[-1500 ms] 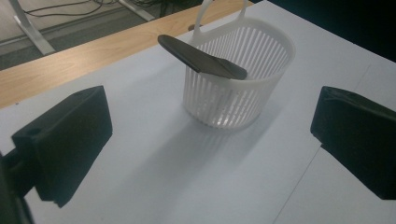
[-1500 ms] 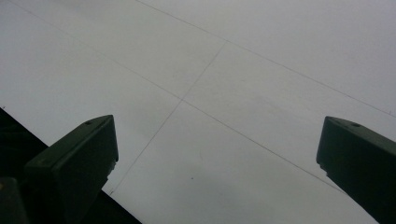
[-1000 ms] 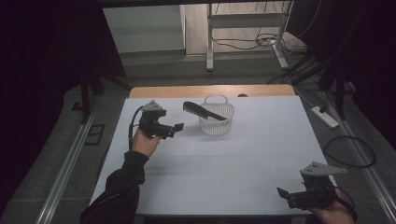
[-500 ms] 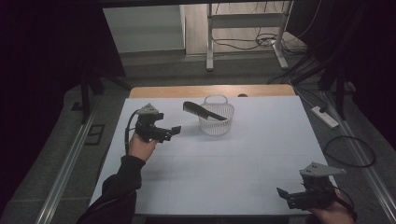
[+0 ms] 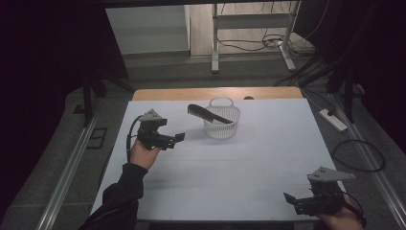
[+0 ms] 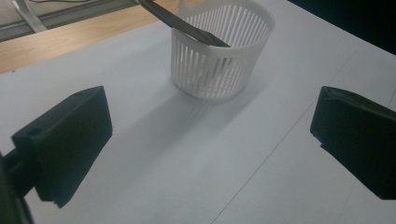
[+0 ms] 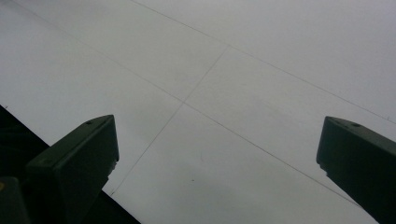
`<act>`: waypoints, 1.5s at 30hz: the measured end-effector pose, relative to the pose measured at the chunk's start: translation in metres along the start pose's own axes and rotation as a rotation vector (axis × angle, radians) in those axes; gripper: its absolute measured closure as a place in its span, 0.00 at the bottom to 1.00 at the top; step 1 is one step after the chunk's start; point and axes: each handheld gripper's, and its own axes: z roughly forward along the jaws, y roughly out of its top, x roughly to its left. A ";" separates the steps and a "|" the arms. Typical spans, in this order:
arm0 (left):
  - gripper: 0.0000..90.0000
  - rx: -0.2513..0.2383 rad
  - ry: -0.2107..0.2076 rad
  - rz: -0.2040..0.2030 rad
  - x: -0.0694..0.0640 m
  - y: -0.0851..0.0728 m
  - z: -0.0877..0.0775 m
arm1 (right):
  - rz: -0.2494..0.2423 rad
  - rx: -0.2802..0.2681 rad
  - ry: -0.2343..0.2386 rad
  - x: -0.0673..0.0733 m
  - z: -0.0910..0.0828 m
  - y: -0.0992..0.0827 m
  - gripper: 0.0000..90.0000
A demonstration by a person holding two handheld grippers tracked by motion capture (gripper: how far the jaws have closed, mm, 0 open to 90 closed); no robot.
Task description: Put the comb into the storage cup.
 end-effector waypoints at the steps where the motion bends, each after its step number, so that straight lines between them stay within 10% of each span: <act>1: 0.00 0.001 -0.002 -0.001 0.000 -0.001 -0.001 | 0.000 0.000 0.000 0.000 0.000 0.000 0.00; 45: 0.00 0.010 0.010 -0.027 -0.015 -0.029 -0.044 | -0.002 0.007 -0.005 0.001 0.001 0.000 0.00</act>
